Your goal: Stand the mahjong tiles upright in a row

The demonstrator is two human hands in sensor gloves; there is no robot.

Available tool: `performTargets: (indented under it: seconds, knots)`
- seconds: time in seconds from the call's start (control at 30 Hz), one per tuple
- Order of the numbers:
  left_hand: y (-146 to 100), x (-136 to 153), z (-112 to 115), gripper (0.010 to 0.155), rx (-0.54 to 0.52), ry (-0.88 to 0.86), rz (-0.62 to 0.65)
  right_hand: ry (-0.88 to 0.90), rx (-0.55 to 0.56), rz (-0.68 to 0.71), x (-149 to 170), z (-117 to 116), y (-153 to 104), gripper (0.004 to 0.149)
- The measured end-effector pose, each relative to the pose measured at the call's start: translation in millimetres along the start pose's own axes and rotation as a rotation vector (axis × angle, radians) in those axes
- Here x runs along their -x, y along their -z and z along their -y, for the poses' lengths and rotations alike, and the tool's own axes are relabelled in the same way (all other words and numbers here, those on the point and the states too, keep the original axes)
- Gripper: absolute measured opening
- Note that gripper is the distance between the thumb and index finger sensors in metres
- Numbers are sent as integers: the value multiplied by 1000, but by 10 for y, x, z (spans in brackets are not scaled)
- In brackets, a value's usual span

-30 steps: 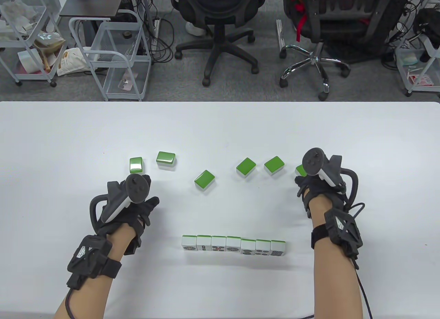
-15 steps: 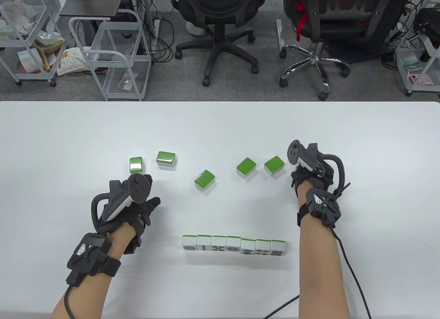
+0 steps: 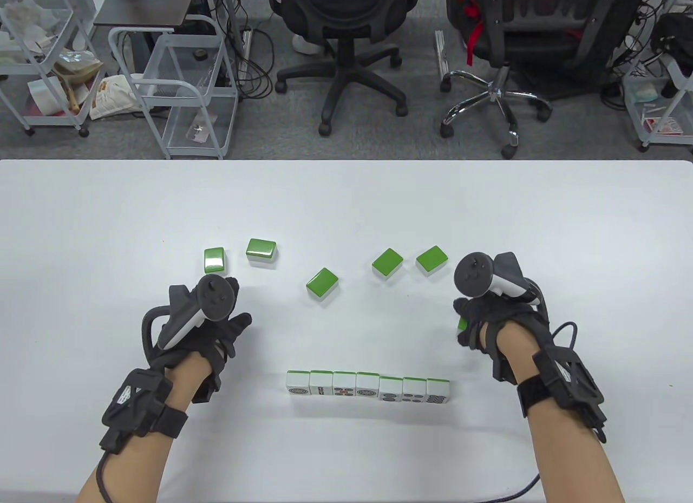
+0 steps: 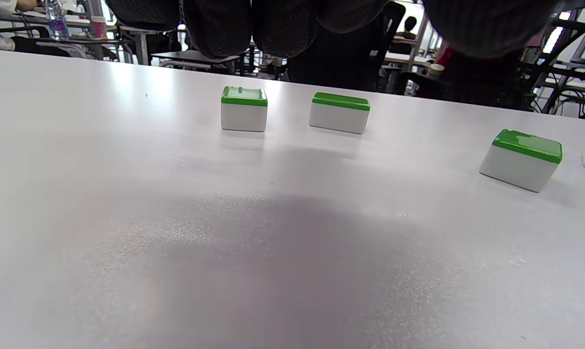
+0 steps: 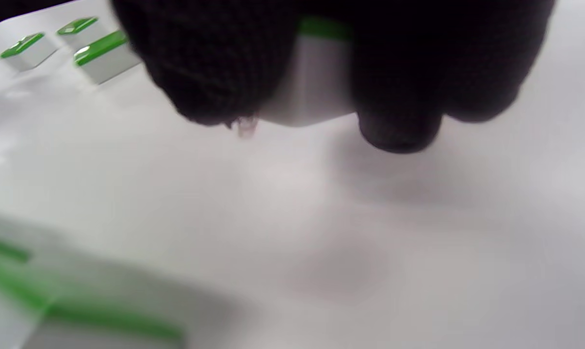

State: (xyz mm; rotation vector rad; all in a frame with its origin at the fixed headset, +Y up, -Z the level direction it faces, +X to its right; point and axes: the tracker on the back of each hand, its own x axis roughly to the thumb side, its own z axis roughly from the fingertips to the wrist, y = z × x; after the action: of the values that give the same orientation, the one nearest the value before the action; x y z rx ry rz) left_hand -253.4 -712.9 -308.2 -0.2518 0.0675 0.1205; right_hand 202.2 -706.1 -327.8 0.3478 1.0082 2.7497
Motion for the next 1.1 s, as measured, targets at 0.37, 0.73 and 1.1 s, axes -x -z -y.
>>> performTargets:
  seconds: [0.37, 0.73, 1.1]
  knots:
    - [-39, -9, 12, 77, 3, 17, 10, 46, -258, 85, -96, -502, -143, 76]
    - [-57, 20, 31, 77, 18, 5, 0, 239, -179, 158, 105, -475, -61, 59]
    - [-61, 34, 29, 77, 20, -6, 0, 260, -84, 159, 176, -265, -110, 64]
